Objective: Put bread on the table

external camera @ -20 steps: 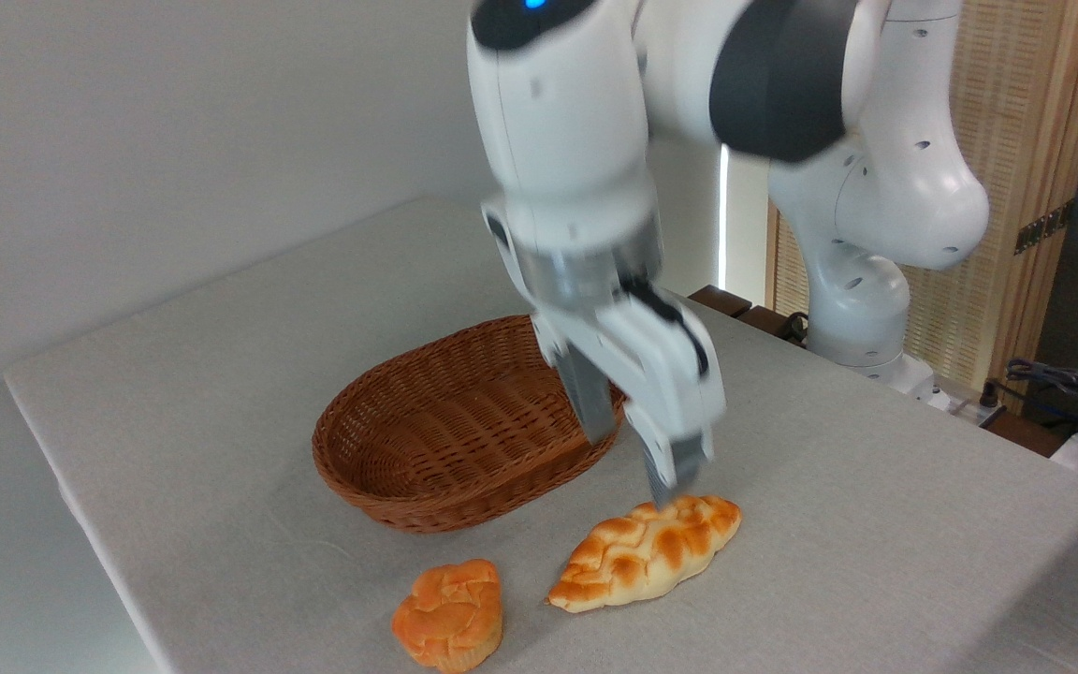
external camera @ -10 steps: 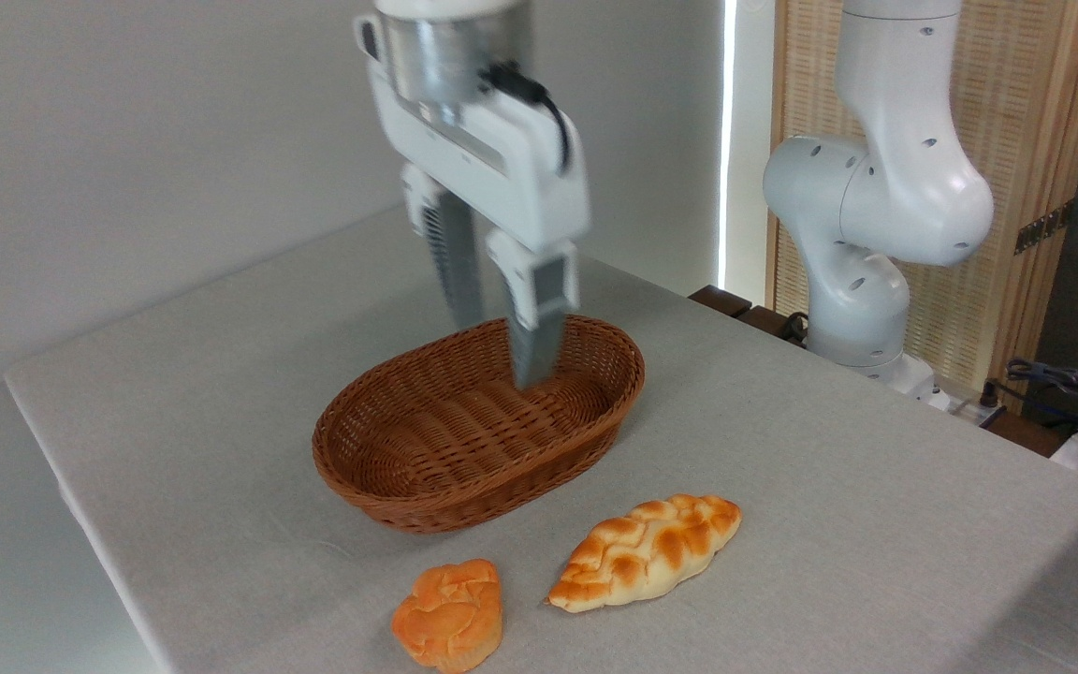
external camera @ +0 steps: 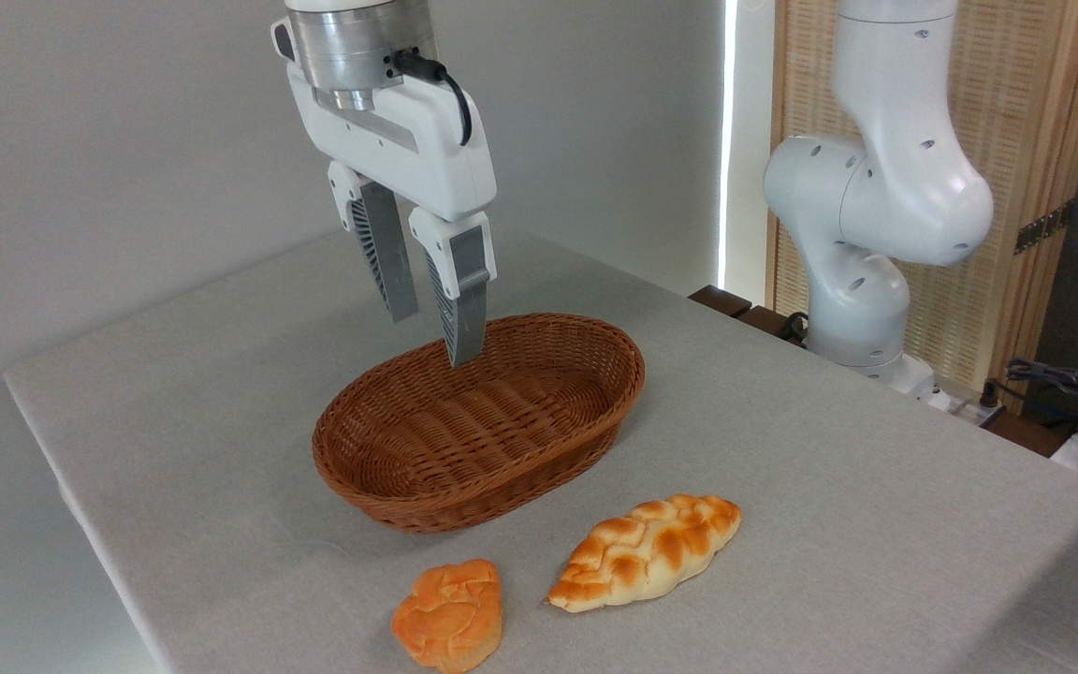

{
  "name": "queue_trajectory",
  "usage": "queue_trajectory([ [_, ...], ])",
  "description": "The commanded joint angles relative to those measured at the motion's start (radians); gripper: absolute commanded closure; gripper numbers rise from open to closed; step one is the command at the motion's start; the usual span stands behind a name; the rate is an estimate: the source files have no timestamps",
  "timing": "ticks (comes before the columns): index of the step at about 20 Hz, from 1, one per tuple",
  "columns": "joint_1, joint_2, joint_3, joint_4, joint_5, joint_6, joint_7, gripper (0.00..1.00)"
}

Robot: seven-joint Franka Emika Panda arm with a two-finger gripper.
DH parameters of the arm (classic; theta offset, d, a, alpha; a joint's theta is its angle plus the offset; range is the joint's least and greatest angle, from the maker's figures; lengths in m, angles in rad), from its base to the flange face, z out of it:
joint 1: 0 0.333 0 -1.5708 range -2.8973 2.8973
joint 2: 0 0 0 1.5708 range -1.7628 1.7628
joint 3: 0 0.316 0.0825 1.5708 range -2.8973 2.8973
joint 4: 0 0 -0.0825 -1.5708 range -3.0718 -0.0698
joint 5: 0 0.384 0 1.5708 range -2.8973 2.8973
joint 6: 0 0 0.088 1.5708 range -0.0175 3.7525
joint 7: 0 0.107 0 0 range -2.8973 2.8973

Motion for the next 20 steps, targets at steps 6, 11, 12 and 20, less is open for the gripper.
queue_trajectory([
  [6,-0.036,0.021,0.059,0.04,0.029,0.006,-0.029,0.0],
  [11,-0.066,0.03,0.102,0.063,0.028,0.016,-0.027,0.0],
  [12,-0.071,0.03,0.116,0.065,0.026,0.016,-0.027,0.0],
  [20,-0.071,0.045,0.072,0.063,0.043,0.01,-0.033,0.0],
])
